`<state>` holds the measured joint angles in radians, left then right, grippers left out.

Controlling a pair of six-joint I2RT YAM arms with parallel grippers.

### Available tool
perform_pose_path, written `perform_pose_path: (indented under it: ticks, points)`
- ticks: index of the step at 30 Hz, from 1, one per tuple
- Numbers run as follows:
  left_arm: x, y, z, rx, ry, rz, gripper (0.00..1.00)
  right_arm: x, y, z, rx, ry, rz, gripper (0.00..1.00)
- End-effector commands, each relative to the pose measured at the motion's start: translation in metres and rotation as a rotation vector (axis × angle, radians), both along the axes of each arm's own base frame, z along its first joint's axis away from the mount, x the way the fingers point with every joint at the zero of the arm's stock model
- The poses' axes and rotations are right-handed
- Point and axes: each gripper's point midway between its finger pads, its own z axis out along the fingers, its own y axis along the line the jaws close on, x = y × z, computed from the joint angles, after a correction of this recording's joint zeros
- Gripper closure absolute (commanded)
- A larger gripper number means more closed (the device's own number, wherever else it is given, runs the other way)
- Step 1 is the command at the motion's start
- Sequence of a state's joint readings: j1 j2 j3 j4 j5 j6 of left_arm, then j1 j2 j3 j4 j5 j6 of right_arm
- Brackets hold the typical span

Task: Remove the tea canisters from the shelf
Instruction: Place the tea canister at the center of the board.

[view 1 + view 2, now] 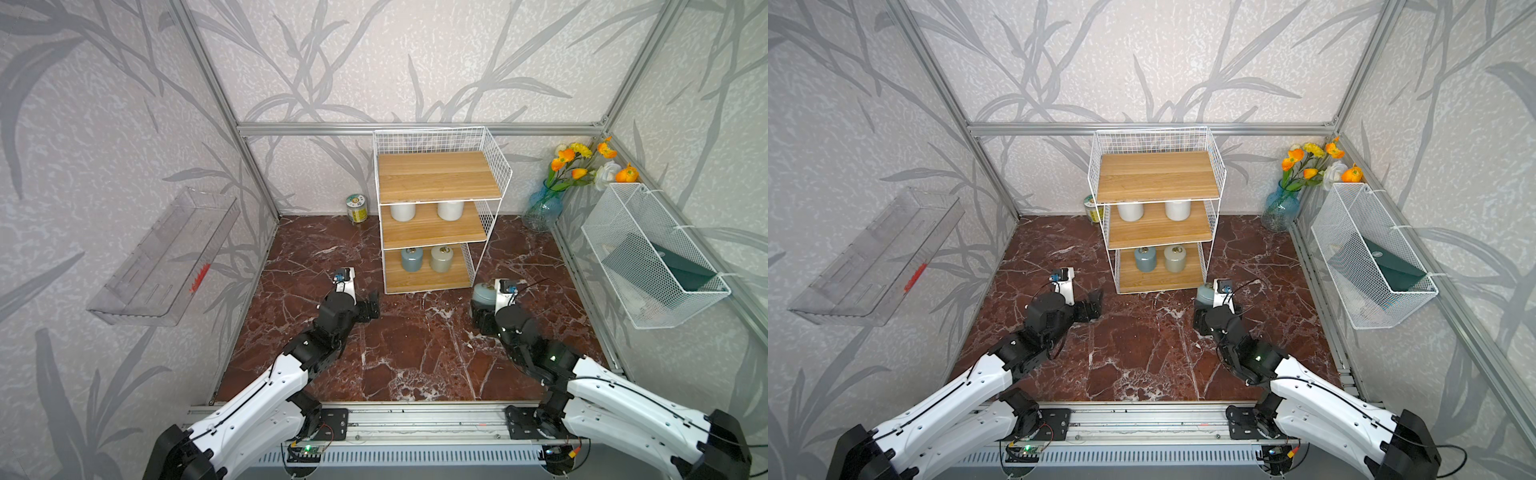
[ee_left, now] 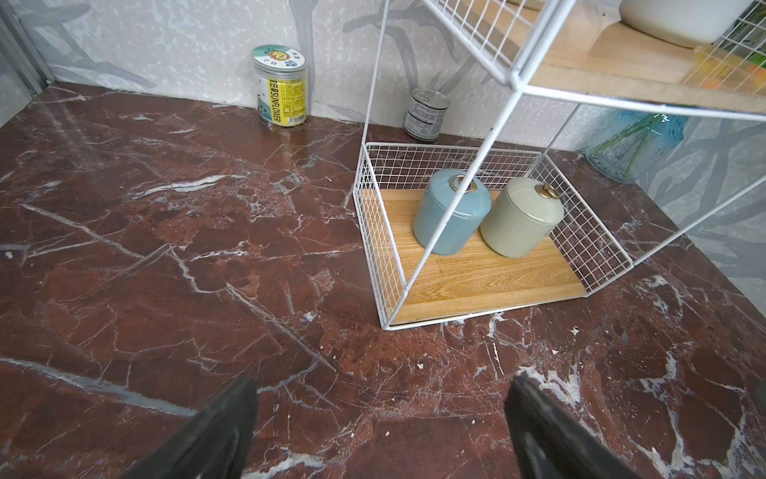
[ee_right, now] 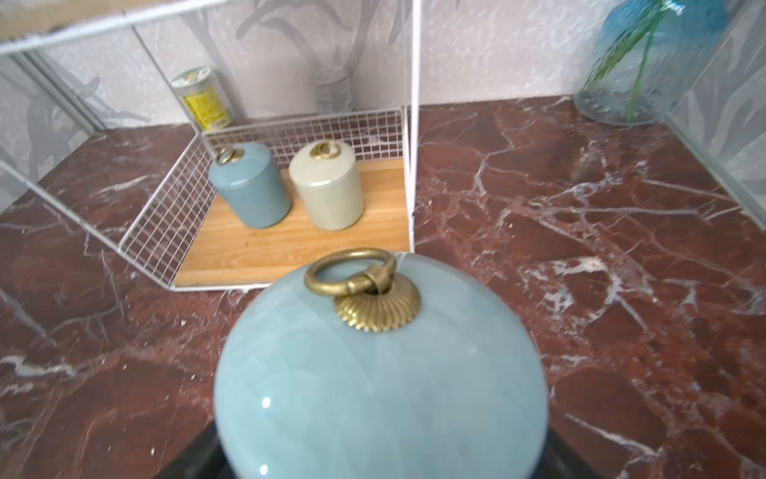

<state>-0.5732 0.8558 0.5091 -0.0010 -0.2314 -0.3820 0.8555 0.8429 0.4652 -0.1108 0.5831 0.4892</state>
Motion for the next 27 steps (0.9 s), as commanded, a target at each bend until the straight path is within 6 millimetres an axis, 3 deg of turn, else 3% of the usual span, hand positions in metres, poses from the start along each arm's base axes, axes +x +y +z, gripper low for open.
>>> perform_pose_path:
  ticks: [1,7,15,18,27]
  points:
    - [-0.003,-0.002,0.018,-0.031,-0.015,-0.017,0.06,0.002,0.022,0.006,0.036,-0.073,0.004,0.35]
    - [-0.008,0.001,0.026,-0.047,-0.039,-0.013,0.05,0.013,0.058,-0.015,0.049,-0.125,0.070,0.34]
    - [-0.010,-0.002,0.024,-0.047,-0.028,-0.036,0.06,0.023,0.083,-0.045,0.053,-0.147,0.109,0.34]
    - [-0.011,-0.001,0.020,-0.056,-0.025,-0.031,0.06,0.027,0.095,-0.060,0.047,-0.136,0.134,0.33]
    - [-0.014,0.008,0.018,-0.059,-0.032,0.011,0.06,0.032,0.108,-0.122,-0.016,-0.060,0.148,0.26]
